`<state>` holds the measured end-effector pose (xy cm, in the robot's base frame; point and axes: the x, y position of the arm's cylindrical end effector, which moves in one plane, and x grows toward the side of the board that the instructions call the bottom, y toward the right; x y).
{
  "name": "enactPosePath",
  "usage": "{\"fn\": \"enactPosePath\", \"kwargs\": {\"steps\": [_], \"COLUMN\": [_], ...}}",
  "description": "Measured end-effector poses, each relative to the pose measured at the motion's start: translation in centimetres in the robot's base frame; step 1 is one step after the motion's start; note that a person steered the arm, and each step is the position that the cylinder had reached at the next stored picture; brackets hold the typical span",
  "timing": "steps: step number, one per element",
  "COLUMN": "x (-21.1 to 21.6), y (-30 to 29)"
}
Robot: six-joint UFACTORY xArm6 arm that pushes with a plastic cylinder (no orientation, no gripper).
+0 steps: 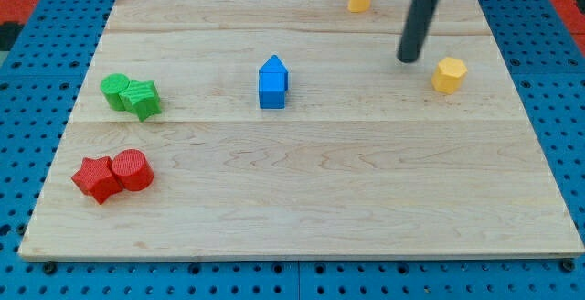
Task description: Move your arm closer to the yellow heart
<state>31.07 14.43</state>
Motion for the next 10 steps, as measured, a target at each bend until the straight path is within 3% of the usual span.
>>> {"fn": "enactPosePath", "kwargs": {"steps": [1, 2, 3, 4, 6, 9, 10], "x": [-3.1, 3.3, 5.6, 3.2, -10.4, -11.9, -10.0], "y": [2.0, 3.7, 4.3, 4.9, 4.2, 1.4, -7.8]}}
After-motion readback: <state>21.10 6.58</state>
